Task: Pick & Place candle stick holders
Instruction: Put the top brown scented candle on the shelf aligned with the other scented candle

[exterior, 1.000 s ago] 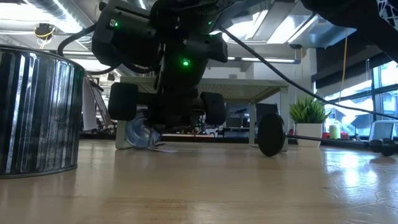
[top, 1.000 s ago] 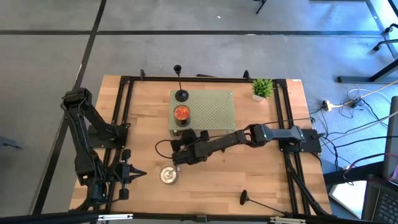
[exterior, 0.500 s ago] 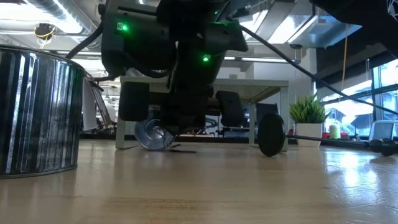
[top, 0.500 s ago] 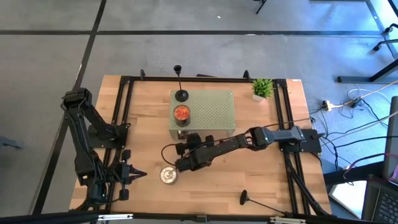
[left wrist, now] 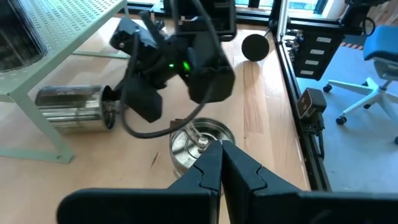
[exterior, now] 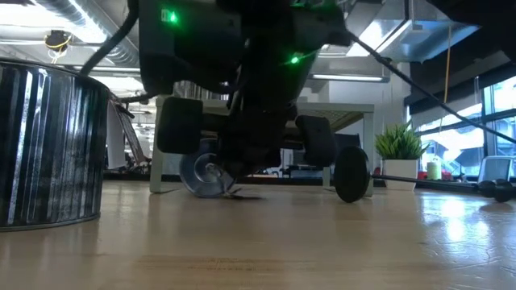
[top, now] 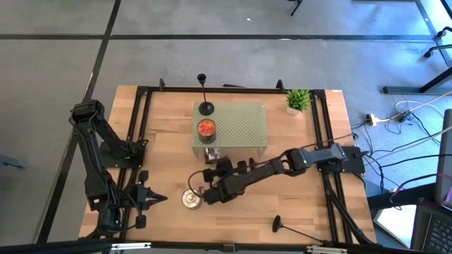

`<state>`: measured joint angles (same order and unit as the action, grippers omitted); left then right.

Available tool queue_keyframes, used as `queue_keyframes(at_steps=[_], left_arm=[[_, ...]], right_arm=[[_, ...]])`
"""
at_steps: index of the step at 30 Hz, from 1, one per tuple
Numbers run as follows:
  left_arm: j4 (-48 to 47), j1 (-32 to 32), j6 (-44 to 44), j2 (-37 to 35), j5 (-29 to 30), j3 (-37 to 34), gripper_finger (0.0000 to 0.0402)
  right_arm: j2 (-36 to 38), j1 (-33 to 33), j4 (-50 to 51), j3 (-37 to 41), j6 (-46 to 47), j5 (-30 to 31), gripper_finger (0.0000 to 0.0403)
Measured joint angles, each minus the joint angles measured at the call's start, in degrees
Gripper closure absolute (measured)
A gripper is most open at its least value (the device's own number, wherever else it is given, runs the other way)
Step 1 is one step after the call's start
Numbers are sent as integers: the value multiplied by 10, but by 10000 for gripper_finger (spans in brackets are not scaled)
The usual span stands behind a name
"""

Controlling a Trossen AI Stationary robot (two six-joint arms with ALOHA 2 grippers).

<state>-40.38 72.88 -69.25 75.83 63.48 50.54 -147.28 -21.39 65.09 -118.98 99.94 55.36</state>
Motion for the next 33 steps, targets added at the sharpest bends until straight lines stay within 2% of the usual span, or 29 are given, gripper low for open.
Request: queue_keyframes(at_steps=[5, 14, 19, 25, 28, 33], left_arm=[[13, 4, 3, 0, 1, 0, 400], [80, 6, 63, 0, 1, 0, 400], [103, 6, 75, 0, 3, 0, 400], [130, 6, 75, 0, 3, 0, 400], [151, 6, 75, 0, 3, 0, 400], [178, 6, 75, -4, 2, 7, 400]], right_arm=[[0, -23, 22, 0, 44, -19, 400], [1, -77, 50, -4, 103, -55, 400], [0, -106, 98, -49, 112, -97, 400], [-3, -125, 229, -158, 117, -119, 401], [27, -130, 233, -142, 117, -124, 401], [60, -133, 246, -160, 88, -180, 401]])
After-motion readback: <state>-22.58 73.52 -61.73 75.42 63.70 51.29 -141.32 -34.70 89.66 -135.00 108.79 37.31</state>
